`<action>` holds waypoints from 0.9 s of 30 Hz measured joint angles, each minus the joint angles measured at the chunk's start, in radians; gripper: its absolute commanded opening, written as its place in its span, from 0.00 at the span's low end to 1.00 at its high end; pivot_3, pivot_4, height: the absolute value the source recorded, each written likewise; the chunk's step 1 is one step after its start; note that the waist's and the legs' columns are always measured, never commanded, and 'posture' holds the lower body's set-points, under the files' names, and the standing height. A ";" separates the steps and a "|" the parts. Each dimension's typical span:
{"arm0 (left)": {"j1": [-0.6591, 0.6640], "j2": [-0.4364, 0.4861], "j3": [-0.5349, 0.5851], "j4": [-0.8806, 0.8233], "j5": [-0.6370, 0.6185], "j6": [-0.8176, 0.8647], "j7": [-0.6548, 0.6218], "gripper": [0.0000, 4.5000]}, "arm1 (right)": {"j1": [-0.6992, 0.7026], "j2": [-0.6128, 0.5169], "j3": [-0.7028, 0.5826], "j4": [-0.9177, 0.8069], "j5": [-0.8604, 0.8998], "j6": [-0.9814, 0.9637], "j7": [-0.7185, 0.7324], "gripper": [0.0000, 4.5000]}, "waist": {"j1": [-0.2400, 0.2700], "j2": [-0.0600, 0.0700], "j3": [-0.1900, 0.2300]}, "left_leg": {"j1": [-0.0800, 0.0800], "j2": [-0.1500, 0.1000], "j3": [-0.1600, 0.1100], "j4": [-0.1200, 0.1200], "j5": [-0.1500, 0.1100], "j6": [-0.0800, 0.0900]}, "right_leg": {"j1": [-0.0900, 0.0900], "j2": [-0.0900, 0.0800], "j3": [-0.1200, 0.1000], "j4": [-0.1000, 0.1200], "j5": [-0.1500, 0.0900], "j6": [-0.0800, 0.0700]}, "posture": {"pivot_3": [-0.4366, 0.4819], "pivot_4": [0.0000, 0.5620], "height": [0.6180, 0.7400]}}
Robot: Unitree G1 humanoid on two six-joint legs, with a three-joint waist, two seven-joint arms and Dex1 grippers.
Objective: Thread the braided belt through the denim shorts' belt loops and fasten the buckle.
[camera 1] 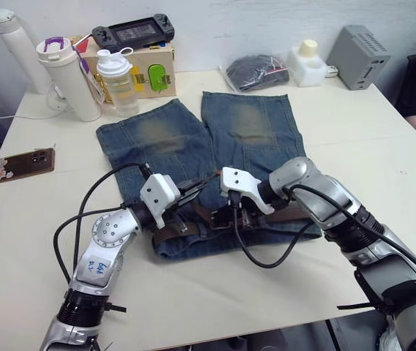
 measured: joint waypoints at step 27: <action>-0.249 0.115 -0.005 0.292 -0.004 -0.089 -0.317 0.00 | -0.112 0.198 0.083 0.280 -0.215 -0.159 0.139 0.01 | -0.037 -0.004 -0.021 | 0.022 0.004 0.002 -0.005 -0.003 -0.005 | 0.017 0.002 0.001 0.000 -0.003 -0.004 | 0.48 0.27 0.56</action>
